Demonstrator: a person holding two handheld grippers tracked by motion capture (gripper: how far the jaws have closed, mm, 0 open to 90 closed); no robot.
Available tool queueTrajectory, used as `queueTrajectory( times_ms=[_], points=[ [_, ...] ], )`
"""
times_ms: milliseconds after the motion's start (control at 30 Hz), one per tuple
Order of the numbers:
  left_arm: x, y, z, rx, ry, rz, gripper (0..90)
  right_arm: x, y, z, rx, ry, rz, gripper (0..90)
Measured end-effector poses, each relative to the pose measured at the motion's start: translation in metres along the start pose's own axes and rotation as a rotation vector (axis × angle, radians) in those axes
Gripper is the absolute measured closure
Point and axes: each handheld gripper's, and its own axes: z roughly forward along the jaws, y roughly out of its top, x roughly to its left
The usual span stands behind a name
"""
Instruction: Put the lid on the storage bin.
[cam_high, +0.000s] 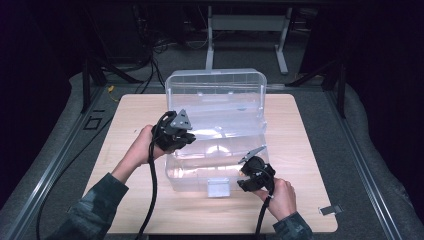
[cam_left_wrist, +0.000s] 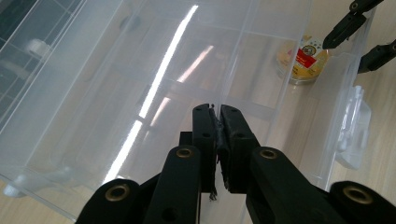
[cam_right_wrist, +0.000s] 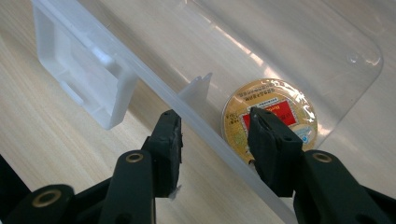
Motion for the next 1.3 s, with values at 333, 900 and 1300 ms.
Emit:
queueTrajectory(
  times_ms=[333,900,1300],
  points=[
    [-0.007,-0.003,-0.001,0.003,0.008,0.016,85.9,0.000,-0.001,-0.001,-0.019,0.004,0.010,54.2],
    [-0.017,-0.009,0.000,-0.009,0.019,0.037,85.9,-0.001,-0.006,-0.014,-0.066,0.006,0.025,47.4],
    [-0.020,-0.016,0.000,-0.033,0.000,0.029,85.6,-0.006,-0.020,-0.060,-0.128,0.048,0.040,45.1]
  ],
)
